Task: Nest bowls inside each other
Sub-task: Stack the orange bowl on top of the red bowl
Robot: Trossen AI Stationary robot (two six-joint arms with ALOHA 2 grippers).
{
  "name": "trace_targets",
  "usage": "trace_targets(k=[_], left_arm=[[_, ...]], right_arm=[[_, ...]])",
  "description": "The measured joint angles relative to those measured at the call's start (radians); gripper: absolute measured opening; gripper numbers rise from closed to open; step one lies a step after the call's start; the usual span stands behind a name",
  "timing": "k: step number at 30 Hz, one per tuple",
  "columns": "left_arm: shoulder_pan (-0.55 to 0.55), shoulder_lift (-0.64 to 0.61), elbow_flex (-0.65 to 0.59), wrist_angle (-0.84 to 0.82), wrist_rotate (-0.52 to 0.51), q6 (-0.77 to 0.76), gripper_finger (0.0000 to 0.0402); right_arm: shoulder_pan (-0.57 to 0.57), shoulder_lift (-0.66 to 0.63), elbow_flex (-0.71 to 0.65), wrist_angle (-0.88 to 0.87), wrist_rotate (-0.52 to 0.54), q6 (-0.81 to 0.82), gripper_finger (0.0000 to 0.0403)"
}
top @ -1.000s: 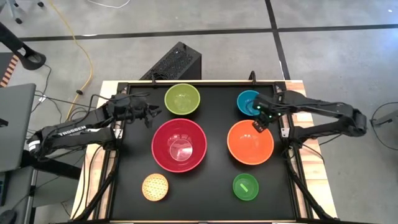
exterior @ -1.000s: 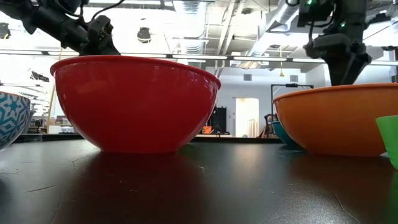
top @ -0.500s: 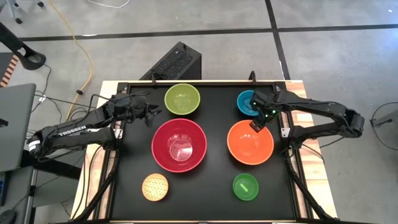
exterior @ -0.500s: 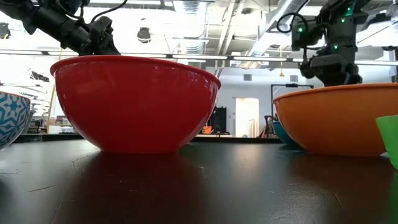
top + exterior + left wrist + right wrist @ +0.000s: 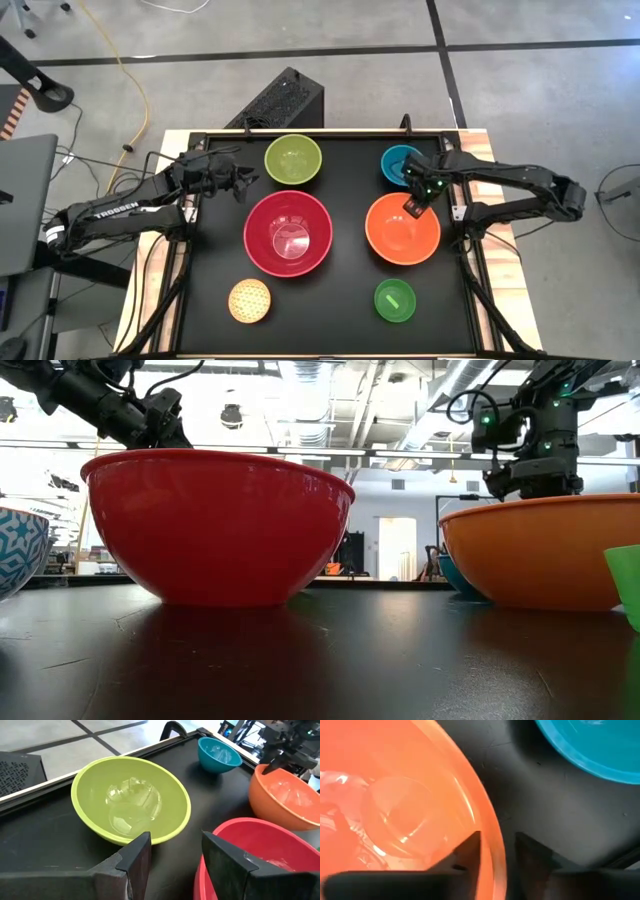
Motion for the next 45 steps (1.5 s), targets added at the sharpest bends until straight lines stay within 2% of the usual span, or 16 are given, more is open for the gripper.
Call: trace_targets(k=[3,4,10,14,18,22,26,30,34,40,45], left_arm=[[0.0,0.0,0.0,0.0,-0.013,0.0,0.0165],[0.0,0.0,0.0,0.0,-0.018,0.0,0.0165],[0.0,0.0,0.0,0.0,-0.019,0.001,0.0165],[0.0,0.0,0.0,-0.001,-0.019,0.001,0.0165],[0.0,0.0,0.0,-0.002,-0.019,-0.017,0.0165],[0.0,0.0,0.0,-0.002,-0.019,-0.03,0.0165],[0.0,0.0,0.0,-0.002,-0.019,-0.03,0.0165],[0.0,0.0,0.0,-0.025,-0.021,-0.013,0.0165],[0.0,-0.001,0.0,-0.096,-0.082,0.009,0.0165],[0.0,-0.004,0.0,-0.14,-0.159,0.012,0.0165],[0.0,-0.05,0.0,-0.201,-0.307,0.02,0.0165]], right_arm=[[-0.002,-0.001,0.004,-0.013,-0.046,-0.004,0.0035],[-0.003,-0.001,0.013,-0.031,-0.065,0.003,0.0023],[0.019,-0.001,0.158,-0.179,-0.089,0.062,0.0032],[0.058,-0.001,0.298,-0.24,-0.094,0.124,0.0019],[0.122,0.008,0.443,-0.221,-0.093,0.22,0.0019],[0.212,0.06,0.554,-0.118,-0.05,0.301,0.002],[0.287,0.176,0.637,0.006,-0.034,0.36,0.002],[0.341,0.35,0.74,0.129,-0.033,0.387,0.0021],[0.366,0.536,0.889,0.204,-0.026,0.429,0.0021],[0.377,0.777,1.138,0.163,-0.05,0.424,0.0022],[0.39,0.9,1.267,0.093,-0.075,0.423,0.0022]])
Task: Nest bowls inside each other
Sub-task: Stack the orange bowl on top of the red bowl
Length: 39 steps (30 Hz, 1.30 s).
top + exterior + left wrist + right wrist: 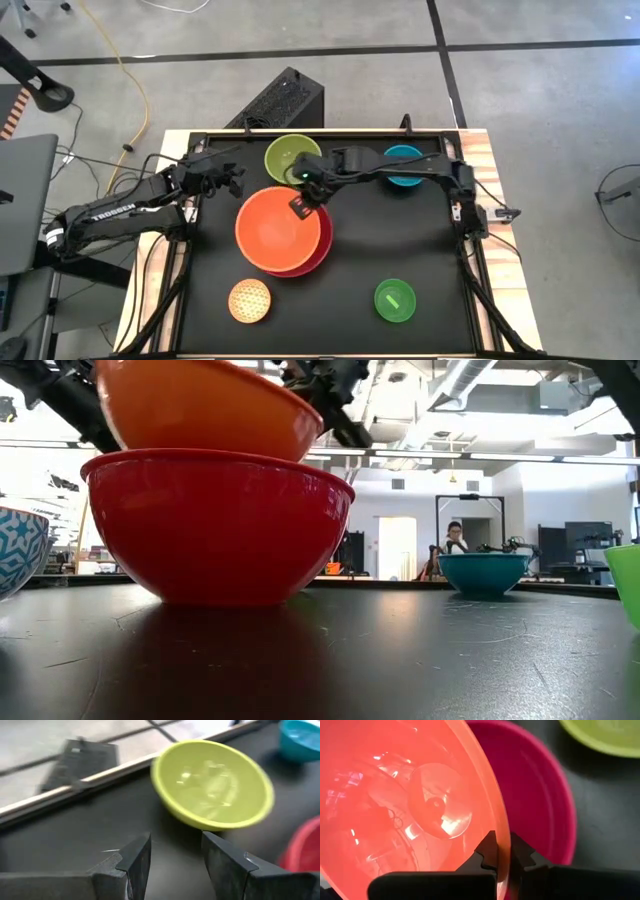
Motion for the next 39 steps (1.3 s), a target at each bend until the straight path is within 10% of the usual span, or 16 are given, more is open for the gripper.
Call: trace_targets(k=[27,39], left_arm=[[0.0,-0.088,0.0,-0.063,-0.024,-0.05,0.0165],[0.0,-0.088,0.0,-0.078,-0.024,-0.061,0.0165]], right_arm=[[0.001,0.132,0.026,-0.099,0.075,0.015,0.0024],[0.008,0.146,0.025,-0.092,0.097,-0.003,0.0084]])
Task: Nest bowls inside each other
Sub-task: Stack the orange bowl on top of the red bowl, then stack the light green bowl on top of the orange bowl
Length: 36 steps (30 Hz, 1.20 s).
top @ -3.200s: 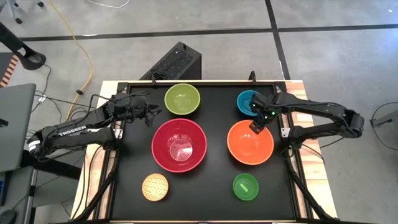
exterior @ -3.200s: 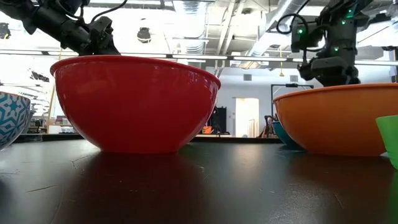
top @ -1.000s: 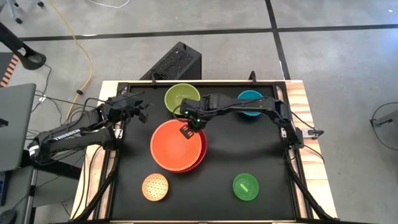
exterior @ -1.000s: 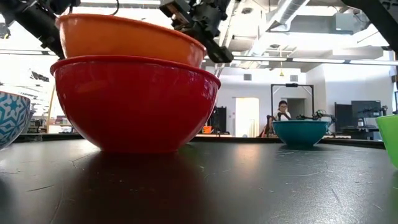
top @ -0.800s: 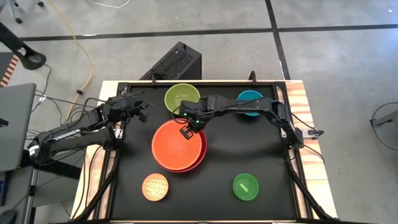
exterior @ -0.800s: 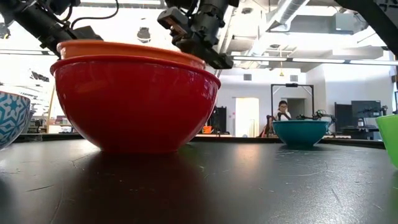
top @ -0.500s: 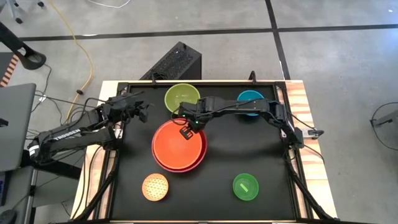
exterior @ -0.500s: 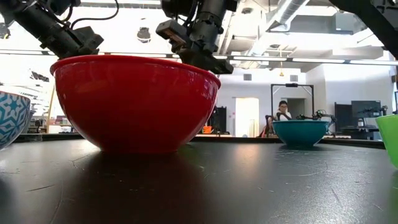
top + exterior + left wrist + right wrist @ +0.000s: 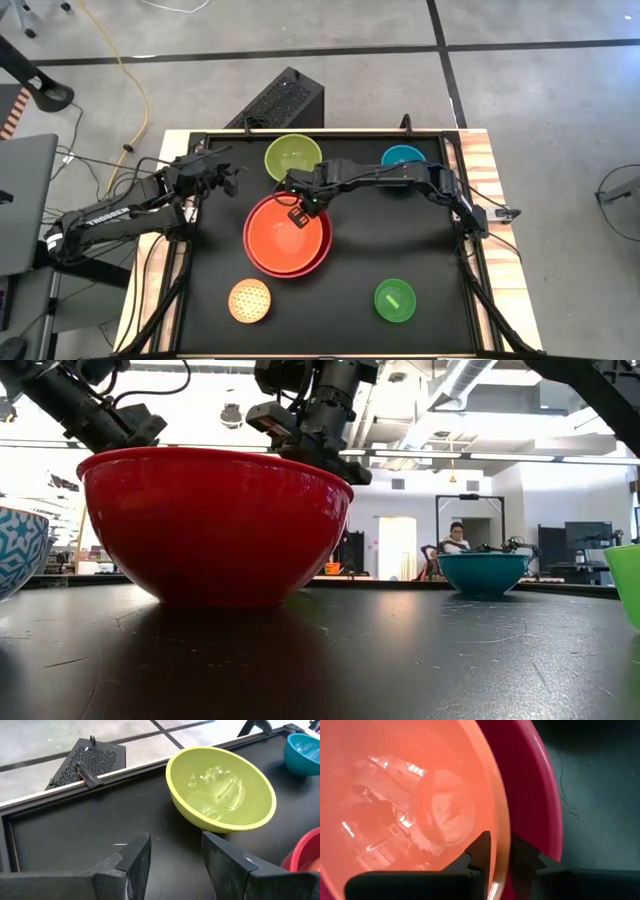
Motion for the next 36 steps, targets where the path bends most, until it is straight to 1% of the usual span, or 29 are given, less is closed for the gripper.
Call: trace_targets(k=[7,12,19,24,26,28,31,33,36], left_arm=[[0.0,0.0,0.0,-0.009,0.0,0.0,0.0165],[0.0,0.0,0.0,-0.009,0.0,0.0,0.0165],[0.0,0.0,0.0,-0.009,-0.001,0.0,0.0165],[0.0,0.0,0.0,-0.008,-0.001,0.0,0.0165],[0.0,0.0,0.0,-0.008,-0.001,-0.001,0.0165],[0.0,0.0,0.0,-0.008,-0.001,-0.002,0.0165],[0.0,0.0,0.0,-0.008,-0.001,-0.009,0.0165],[0.0,0.0,0.0,-0.008,0.002,-0.018,0.0165],[0.0,0.0,0.0,-0.009,0.016,-0.027,0.0165]], right_arm=[[0.0,0.0,0.0,-0.022,0.0,0.0,0.012],[0.0,-0.001,0.0,-0.054,-0.006,-0.001,0.0156],[-0.015,-0.033,0.014,-0.084,-0.026,-0.024,0.0198],[-0.046,-0.067,0.085,-0.1,-0.012,-0.071,0.0202],[-0.066,-0.069,0.114,-0.097,0.018,-0.098,0.0199],[-0.1,-0.069,0.126,-0.053,0.062,-0.114,0.0195],[-0.165,-0.068,0.117,0.016,0.107,-0.114,0.019],[-0.21,-0.068,0.095,0.076,0.119,-0.113,0.0187],[-0.285,-0.066,0.065,0.096,0.123,-0.111,0.0187]])
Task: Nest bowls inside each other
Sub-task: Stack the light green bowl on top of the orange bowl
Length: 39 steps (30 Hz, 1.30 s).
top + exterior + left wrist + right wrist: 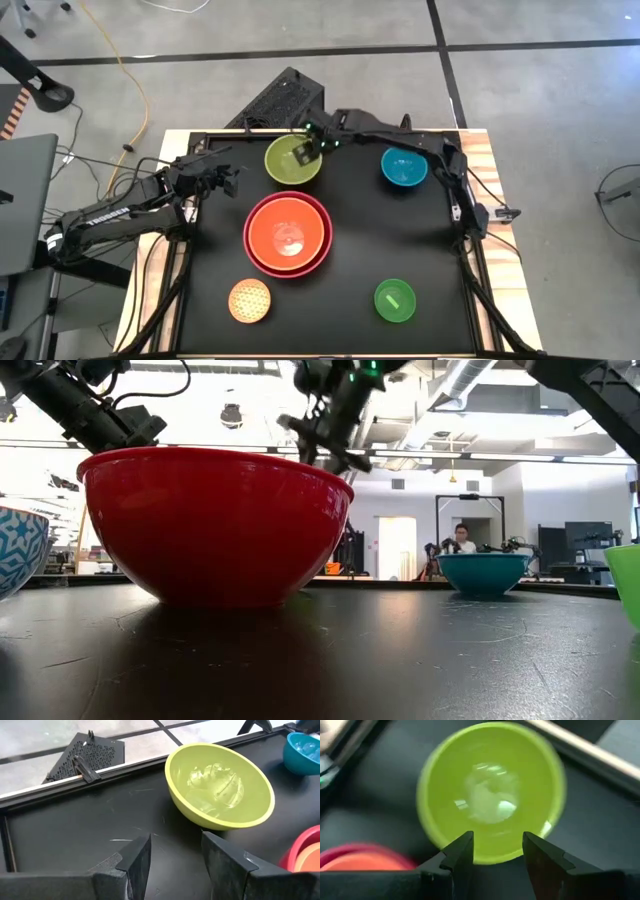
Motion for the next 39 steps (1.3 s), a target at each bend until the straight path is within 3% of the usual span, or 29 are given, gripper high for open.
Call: trace_targets(k=[7,16,23,34,39], left_arm=[[0.0,0.0,0.0,-0.003,0.008,0.0,0.0165],[0.0,0.0,0.0,-0.002,0.003,-0.004,0.0165],[0.0,0.0,0.0,-0.003,0.003,-0.018,0.0165],[0.0,0.0,0.0,-0.003,-0.008,-0.018,0.0165],[0.0,0.0,0.0,-0.004,-0.008,-0.018,0.0165]], right_arm=[[-0.12,0.001,-0.112,0.104,0.0,-0.023,0.0198],[-0.132,0.001,-0.287,0.321,-0.103,-0.022,0.0203],[-0.124,0.0,-0.332,0.34,-0.103,-0.022,0.02],[-0.085,0.001,-0.433,0.402,-0.111,-0.011,0.0181],[-0.086,0.001,-0.443,0.397,-0.121,-0.011,0.0134]])
